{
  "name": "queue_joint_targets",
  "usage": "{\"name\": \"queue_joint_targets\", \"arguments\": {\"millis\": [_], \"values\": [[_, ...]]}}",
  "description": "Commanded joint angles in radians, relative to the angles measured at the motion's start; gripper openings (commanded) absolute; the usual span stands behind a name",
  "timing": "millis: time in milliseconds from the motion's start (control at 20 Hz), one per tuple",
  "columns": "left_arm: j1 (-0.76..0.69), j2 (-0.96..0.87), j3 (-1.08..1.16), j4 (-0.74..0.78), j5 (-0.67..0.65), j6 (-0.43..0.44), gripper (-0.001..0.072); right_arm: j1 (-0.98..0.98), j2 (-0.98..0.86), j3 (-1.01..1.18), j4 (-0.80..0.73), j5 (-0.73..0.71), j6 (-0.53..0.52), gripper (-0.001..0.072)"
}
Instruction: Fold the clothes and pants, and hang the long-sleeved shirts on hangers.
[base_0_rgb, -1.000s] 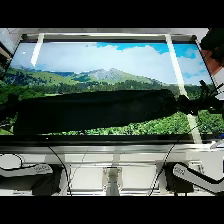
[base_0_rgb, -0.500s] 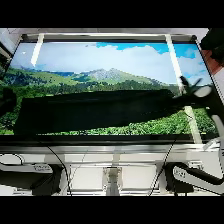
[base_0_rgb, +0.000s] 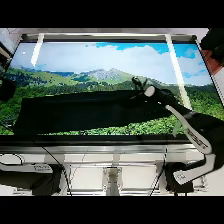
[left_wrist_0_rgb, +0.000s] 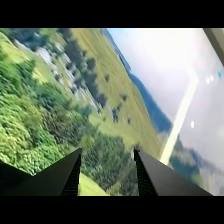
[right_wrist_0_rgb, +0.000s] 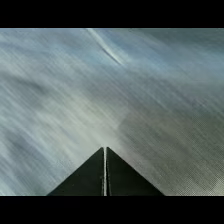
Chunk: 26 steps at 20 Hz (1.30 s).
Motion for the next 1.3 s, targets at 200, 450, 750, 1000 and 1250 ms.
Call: {"name": "queue_joint_targets", "arguments": {"millis": [200, 450, 750, 1000, 1250], "values": [[-0.057, 0.001, 0.008, 0.272, -0.242, 0.072, 0.0396, 0.050, -0.226, 0.267, 0.019, -0.067, 0.070, 0.0023], [-0.217, 0.001, 0.008, 0.398, -0.300, 0.082, 0.0396, 0.048, -0.243, 0.285, 0.015, -0.317, 0.181, 0.0023], [-0.485, -0.001, 0.008, 0.439, -0.260, 0.081, 0.0396, 0.024, -0.253, 0.296, 0.014, -0.396, 0.274, 0.0023], [-0.446, 0.023, 0.008, 0.408, -0.215, -0.048, 0.0396, -0.102, -0.237, 0.468, -0.019, 0.065, 0.025, 0.0036], [-0.200, 0.102, -0.061, 0.409, -0.291, -0.084, 0.0397, -0.168, -0.110, 0.505, -0.371, 0.449, 0.053, 0.0031]]}}
